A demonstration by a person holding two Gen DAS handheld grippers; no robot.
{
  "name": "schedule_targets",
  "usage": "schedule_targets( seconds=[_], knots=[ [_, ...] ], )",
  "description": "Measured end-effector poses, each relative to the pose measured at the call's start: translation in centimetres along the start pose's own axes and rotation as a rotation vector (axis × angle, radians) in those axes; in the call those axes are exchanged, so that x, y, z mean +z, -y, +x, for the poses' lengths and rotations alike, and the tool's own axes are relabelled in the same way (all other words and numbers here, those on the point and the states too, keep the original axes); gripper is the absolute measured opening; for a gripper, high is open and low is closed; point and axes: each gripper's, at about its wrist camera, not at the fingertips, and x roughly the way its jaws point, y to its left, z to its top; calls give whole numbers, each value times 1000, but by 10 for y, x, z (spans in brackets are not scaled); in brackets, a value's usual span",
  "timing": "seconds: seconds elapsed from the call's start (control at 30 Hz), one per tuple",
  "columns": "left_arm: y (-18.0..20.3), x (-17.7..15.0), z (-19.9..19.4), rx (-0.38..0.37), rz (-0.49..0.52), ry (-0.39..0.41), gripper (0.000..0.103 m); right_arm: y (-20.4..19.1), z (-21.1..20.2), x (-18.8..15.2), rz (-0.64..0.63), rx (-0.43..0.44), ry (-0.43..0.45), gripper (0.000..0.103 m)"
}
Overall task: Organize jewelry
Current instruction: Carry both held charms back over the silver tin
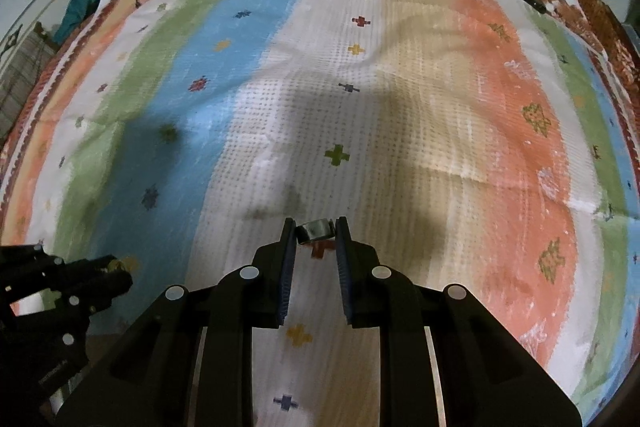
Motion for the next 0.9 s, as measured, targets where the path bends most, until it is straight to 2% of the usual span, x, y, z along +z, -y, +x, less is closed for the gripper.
schedule_targets(
  seconds=[0.2, 0.63, 0.9],
  knots=[
    [8, -4, -20, -5, 6, 35, 13, -5, -21, -8, -18, -10, 36, 20],
    [26, -18, -59, 33, 38, 112, 13, -12, -66, -34, -20, -11, 90, 20],
    [32, -29, -78, 36, 38, 147, 13, -20, -89, -54, -15, 12, 105, 20]
  ],
)
